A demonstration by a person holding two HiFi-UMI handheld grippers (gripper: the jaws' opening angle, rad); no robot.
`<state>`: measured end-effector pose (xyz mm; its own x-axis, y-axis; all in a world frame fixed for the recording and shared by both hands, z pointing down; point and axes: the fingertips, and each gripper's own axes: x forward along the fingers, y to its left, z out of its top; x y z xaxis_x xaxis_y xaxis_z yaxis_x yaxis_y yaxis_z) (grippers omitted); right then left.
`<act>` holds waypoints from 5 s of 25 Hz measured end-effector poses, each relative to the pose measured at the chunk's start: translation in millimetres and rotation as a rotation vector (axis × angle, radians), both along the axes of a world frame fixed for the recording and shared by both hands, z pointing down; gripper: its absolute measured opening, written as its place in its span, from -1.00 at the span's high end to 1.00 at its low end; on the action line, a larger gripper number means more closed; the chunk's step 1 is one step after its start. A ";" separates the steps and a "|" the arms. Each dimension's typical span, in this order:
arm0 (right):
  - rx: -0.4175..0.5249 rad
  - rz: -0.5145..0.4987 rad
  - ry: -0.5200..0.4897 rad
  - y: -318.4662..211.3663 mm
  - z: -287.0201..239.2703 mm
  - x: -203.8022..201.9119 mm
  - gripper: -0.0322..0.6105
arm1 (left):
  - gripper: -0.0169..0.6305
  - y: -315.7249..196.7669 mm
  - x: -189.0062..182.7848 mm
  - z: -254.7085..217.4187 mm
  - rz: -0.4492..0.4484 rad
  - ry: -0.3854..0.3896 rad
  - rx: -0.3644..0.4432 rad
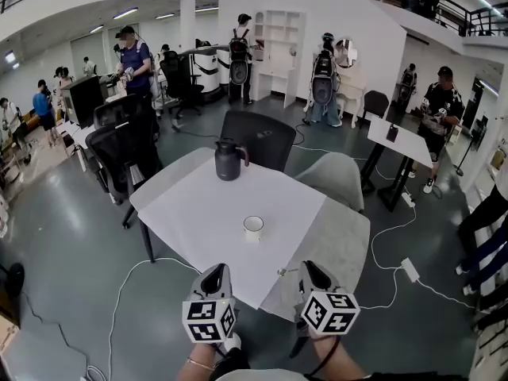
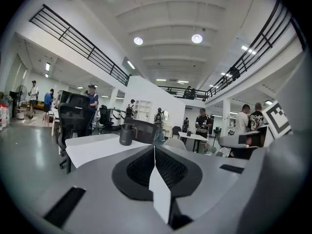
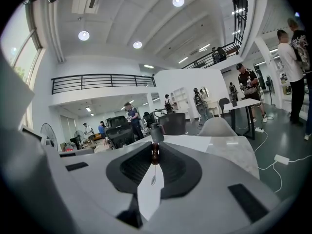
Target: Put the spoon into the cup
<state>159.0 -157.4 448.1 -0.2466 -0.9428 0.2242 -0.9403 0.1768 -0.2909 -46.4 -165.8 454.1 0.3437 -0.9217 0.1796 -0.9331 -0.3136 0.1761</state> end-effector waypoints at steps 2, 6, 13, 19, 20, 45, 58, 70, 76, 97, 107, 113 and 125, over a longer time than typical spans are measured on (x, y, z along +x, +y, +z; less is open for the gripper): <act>0.004 0.013 -0.001 -18.6 -3.1 -0.1 0.70 | 0.88 -19.8 -1.9 -3.1 0.009 -0.001 0.005; -0.005 0.039 -0.014 -52.9 -4.1 -4.0 0.70 | 0.88 -59.1 -8.2 -4.1 0.028 -0.003 0.000; -0.002 0.093 -0.014 -113.9 -9.3 -5.6 0.70 | 0.88 -128.9 -12.5 -6.3 0.075 -0.002 -0.002; 0.004 0.121 -0.004 -162.7 -8.8 -13.1 0.70 | 0.88 -177.5 -13.4 1.1 0.117 0.001 -0.006; 0.003 0.125 -0.005 -168.4 -8.6 -14.1 0.70 | 0.88 -183.6 -14.0 2.6 0.122 0.000 -0.010; -0.085 0.120 -0.009 -185.5 19.5 7.5 0.70 | 0.88 -194.3 -5.7 48.2 0.107 -0.034 -0.130; -0.115 0.059 -0.027 -207.6 44.2 -21.3 0.70 | 0.88 -205.0 -20.6 66.4 0.053 -0.049 -0.149; -0.193 0.038 -0.034 -222.7 82.8 -40.1 0.70 | 0.88 -208.7 -25.9 98.7 0.048 -0.037 -0.205; -0.225 0.033 -0.028 -229.1 99.2 -45.7 0.70 | 0.88 -215.4 -30.1 115.5 0.044 -0.032 -0.227; -0.319 0.037 -0.043 -235.7 150.2 -57.0 0.69 | 0.88 -223.5 -34.0 165.9 0.052 -0.028 -0.324; -0.335 0.029 -0.077 -235.0 160.8 -58.6 0.69 | 0.88 -222.9 -29.7 170.7 0.057 -0.025 -0.332; -0.332 0.023 -0.100 -233.1 161.0 -57.5 0.56 | 0.88 -219.3 -29.0 167.9 0.047 -0.027 -0.329; -0.309 0.041 -0.086 -221.1 143.2 -40.0 0.48 | 0.88 -210.3 -25.4 148.2 0.043 -0.033 -0.298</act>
